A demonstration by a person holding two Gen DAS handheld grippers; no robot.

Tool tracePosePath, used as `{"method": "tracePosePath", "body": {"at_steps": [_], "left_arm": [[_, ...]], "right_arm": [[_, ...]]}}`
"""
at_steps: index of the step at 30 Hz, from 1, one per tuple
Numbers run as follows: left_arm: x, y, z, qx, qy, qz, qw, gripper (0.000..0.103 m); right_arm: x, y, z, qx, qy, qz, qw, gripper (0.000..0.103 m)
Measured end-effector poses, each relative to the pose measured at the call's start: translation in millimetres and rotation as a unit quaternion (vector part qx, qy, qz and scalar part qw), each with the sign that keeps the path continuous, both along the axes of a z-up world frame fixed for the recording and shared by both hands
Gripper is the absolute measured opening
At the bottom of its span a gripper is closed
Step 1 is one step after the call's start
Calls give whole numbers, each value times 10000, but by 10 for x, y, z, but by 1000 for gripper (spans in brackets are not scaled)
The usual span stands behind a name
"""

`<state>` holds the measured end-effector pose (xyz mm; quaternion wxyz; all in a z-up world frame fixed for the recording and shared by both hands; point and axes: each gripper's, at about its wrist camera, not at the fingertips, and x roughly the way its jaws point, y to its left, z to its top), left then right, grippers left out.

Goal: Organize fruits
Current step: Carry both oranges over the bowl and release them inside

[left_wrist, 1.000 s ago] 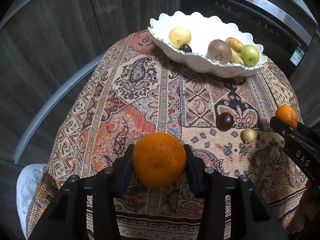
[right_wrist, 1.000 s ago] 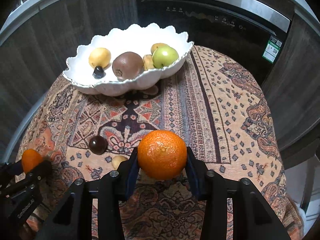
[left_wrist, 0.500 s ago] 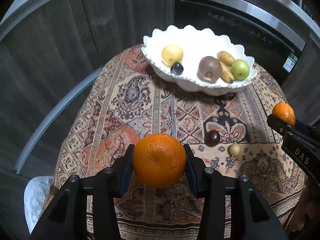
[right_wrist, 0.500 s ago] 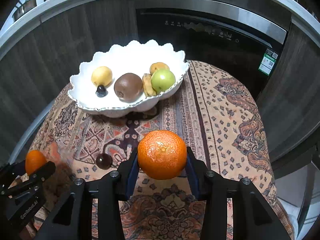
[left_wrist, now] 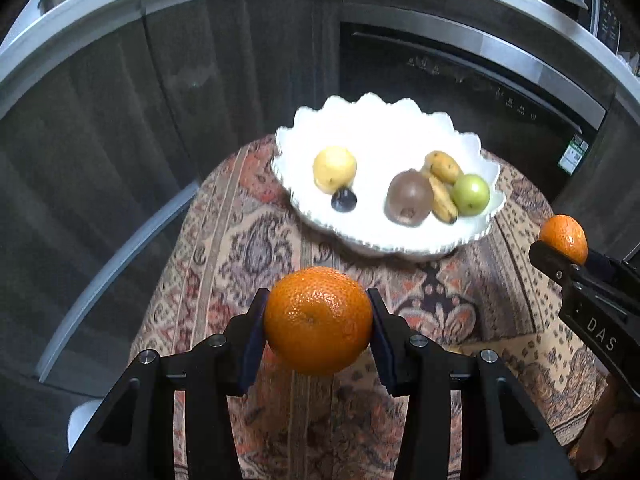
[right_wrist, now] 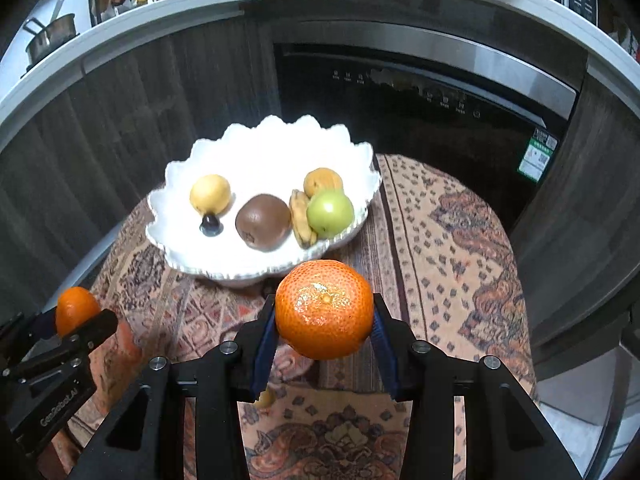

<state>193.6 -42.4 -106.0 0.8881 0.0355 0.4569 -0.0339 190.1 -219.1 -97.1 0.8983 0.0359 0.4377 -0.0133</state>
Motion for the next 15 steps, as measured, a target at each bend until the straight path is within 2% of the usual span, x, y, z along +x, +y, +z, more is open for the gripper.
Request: {"method": "tracePosePath", "body": {"at_steps": [9, 15], "left_arm": [[409, -69, 171, -79, -204, -226, 9995, 46], [688, -126, 141, -132, -120, -403, 9990, 46]], "right_arm": [[302, -5, 144, 7, -74, 104, 9999, 44], [495, 19, 107, 39, 13, 191, 9998, 44]]}}
